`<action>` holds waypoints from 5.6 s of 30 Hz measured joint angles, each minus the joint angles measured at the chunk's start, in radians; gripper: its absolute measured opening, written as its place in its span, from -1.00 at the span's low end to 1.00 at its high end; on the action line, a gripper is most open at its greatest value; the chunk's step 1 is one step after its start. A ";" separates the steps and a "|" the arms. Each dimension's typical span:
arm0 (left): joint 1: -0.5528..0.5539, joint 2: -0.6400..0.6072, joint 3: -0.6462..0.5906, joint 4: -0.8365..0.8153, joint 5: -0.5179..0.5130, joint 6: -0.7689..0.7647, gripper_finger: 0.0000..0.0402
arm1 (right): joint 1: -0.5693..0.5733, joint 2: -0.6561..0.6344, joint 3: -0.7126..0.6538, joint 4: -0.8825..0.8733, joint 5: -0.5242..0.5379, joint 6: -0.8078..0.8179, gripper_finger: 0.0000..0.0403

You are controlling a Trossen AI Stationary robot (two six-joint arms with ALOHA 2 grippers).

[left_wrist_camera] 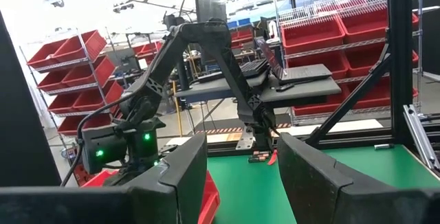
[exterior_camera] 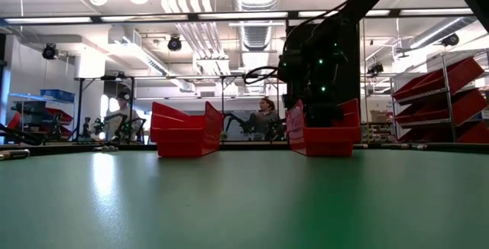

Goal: Sort batteries
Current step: Put the silver battery into the right red bin

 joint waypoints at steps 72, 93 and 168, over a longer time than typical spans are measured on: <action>0.011 0.072 0.000 0.126 0.089 0.013 -0.21 | 1.553 -0.142 -0.228 -0.147 -0.665 1.905 0.19; 0.014 0.072 0.000 0.142 0.088 0.013 -0.21 | 1.606 -0.119 -0.262 -0.105 -0.674 1.863 0.37; 0.014 0.072 0.000 0.150 0.088 0.005 -0.21 | 1.527 -0.113 -0.175 -0.584 -0.390 1.680 0.36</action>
